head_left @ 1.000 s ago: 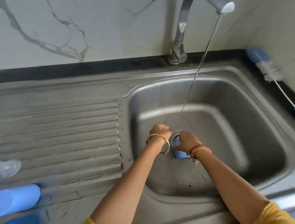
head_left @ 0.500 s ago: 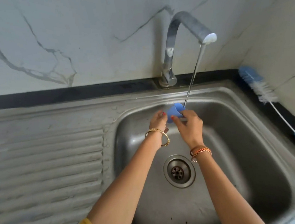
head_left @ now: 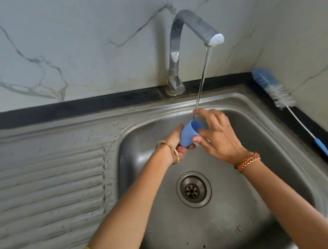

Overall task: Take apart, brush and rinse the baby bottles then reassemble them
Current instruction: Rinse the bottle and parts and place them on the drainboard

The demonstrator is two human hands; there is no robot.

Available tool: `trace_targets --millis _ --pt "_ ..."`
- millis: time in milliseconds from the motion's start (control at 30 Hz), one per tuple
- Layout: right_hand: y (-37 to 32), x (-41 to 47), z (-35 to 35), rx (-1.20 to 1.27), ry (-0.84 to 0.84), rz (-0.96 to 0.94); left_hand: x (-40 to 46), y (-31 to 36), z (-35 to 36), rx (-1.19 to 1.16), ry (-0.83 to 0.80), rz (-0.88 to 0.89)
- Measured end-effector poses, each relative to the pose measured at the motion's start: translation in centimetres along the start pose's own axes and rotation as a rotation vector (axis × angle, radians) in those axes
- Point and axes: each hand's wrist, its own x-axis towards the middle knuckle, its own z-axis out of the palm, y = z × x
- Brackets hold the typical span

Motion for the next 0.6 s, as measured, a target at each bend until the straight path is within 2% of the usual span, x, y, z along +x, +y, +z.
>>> trace_targets --millis 67,133,200,233,300,367,433,467,533,600 --pt "-0.9 0.5 0.6 0.066 0.047 0.303 0.2 -0.6 0.9 -0.098 0.006 0.138" --pt "-2.6 1.5 1.3 0.304 0.101 0.685 0.5 -1.1 1.7 -0.185 -0.049 0.444" --pt "-3.1 2.7 1.4 0.458 0.122 0.944 0.5 -1.4 1.8 -0.082 -0.106 0.714" --pt "-2.9 3.2 1.4 0.472 0.116 0.994 0.5 -1.4 1.8 -0.034 -0.083 0.789" --pt "-3.4 4.2 1.4 0.453 0.092 0.934 0.5 -1.0 1.8 -0.052 0.07 0.807" --pt "-4.5 4.5 1.2 0.375 0.117 0.721 0.0 0.6 2.0 -0.195 0.156 0.625" --pt "-4.5 3.8 1.0 0.211 0.116 0.395 -0.3 2.6 1.6 -0.281 0.122 0.259" --pt "-3.9 3.4 0.8 0.131 0.091 0.232 -0.6 3.4 1.1 -0.221 0.1 0.104" --pt "-1.8 2.4 0.5 0.016 0.047 0.025 -1.0 3.6 0.4 -0.089 0.043 -0.021" --pt "-0.5 2.0 0.4 -0.022 0.067 0.05 -1.0 3.1 0.8 -0.145 -0.003 -0.012"
